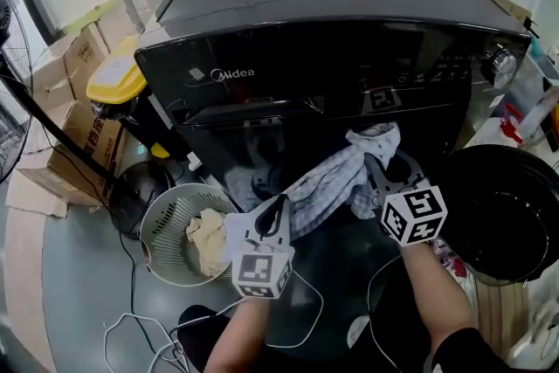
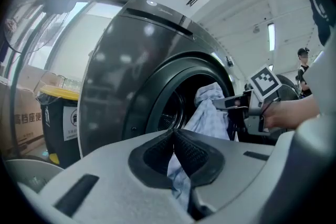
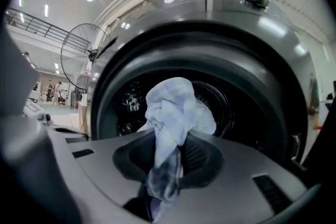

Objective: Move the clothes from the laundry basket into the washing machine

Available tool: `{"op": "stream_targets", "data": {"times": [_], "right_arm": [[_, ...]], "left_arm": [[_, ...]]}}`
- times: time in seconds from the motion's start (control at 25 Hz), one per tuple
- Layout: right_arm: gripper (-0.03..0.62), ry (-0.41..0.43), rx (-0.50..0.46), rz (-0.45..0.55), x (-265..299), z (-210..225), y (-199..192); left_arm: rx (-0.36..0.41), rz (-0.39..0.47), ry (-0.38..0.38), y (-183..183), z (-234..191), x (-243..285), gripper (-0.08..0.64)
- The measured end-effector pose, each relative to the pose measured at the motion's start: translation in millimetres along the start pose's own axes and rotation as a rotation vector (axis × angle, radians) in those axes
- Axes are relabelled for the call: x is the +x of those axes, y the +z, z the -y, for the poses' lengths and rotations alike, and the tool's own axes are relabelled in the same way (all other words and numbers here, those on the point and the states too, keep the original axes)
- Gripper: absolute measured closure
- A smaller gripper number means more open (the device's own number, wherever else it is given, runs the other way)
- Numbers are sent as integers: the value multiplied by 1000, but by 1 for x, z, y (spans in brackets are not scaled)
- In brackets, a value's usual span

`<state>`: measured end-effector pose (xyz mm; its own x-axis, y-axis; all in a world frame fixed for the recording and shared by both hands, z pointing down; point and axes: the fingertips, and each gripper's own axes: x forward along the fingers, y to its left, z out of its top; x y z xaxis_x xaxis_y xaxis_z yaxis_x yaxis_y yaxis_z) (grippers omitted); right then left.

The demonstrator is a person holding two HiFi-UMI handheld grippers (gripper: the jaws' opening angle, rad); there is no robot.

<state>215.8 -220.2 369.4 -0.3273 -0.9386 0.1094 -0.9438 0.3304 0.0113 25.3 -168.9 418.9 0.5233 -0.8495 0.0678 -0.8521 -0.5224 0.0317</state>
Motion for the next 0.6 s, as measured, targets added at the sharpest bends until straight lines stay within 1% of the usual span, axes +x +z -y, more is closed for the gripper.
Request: {"op": "stream_targets", "data": {"times": [0.12, 0.36, 0.48, 0.6], "right_arm": [[497, -33, -34, -21, 33, 17, -15], [497, -68, -101, -95, 98, 38, -42], [497, -99, -132, -126, 127, 56, -48], [496, -155, -148, -154, 151, 75, -50]], "left_arm": [[5, -11, 15, -6, 2, 5, 554], [0, -25, 43, -17, 0, 8, 554], [7, -26, 55, -20, -1, 6, 554], [10, -37, 67, -25, -3, 1, 554]]}}
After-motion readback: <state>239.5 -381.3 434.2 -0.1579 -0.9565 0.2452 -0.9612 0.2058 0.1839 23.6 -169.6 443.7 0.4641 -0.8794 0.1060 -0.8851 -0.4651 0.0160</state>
